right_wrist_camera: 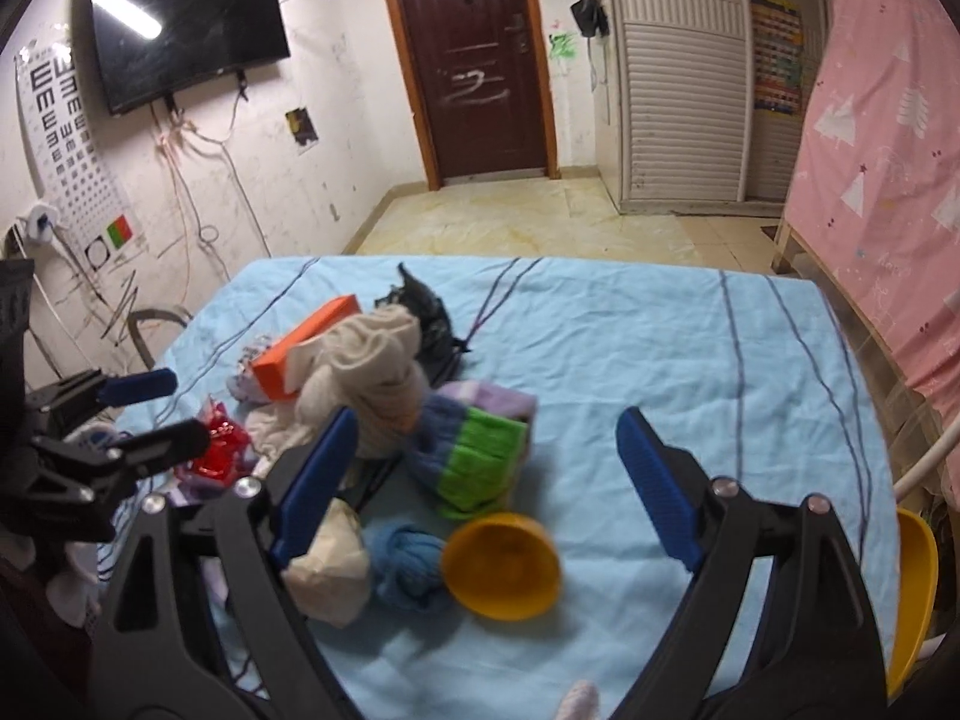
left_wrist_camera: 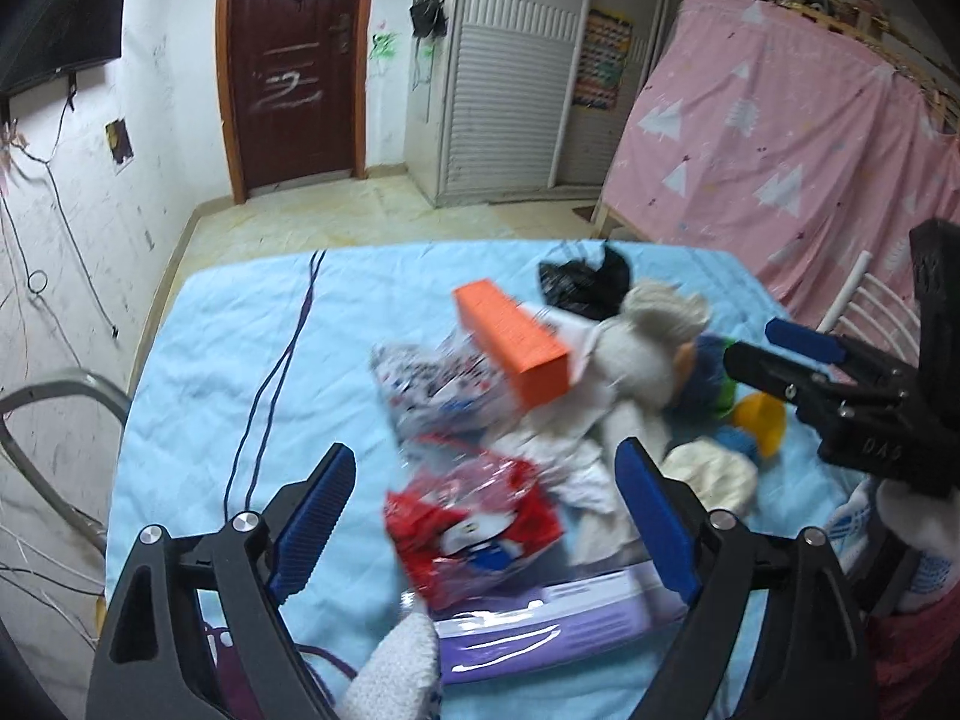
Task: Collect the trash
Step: 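Return both tools from the bin to the pile on the bed, then grasp red snack bag with left tool while right tool grasps green cloth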
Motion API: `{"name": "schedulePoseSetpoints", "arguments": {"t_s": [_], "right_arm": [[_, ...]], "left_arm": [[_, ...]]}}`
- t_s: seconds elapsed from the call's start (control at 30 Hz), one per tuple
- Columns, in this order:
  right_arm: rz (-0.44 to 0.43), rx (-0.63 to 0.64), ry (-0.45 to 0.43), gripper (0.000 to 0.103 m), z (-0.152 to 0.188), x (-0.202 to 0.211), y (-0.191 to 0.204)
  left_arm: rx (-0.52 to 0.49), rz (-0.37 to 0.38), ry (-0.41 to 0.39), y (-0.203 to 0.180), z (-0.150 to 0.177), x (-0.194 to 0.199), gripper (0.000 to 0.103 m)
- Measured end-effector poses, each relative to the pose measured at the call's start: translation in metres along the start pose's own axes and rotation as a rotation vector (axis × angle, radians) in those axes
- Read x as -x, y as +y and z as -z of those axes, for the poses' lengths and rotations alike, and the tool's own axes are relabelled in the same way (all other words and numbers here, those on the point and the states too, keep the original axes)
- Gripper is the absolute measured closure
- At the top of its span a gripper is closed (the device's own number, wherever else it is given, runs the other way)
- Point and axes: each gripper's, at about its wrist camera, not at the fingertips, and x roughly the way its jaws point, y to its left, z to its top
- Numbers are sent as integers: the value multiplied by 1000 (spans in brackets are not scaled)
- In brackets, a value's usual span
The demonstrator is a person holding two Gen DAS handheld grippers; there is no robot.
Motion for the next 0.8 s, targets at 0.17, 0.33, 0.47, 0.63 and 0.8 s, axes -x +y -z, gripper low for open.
{"name": "schedulePoseSetpoints", "arguments": {"t_s": [0.17,0.33,0.47,0.63,0.8], "right_arm": [[20,7,46,19,-3,-17,7],[27,2,72,21,-3,-28,10],[-12,-11,76,49,-5,-28,7],[-18,-31,55,78,-3,-23,2],[-19,-50,-29,81,-8,1,-6]], "left_arm": [[6,0,53,9,6,-14,23],[5,10,77,10,8,-26,24],[4,30,88,9,8,-31,52],[1,40,81,4,11,-30,76],[44,43,34,9,7,-17,76]]}}
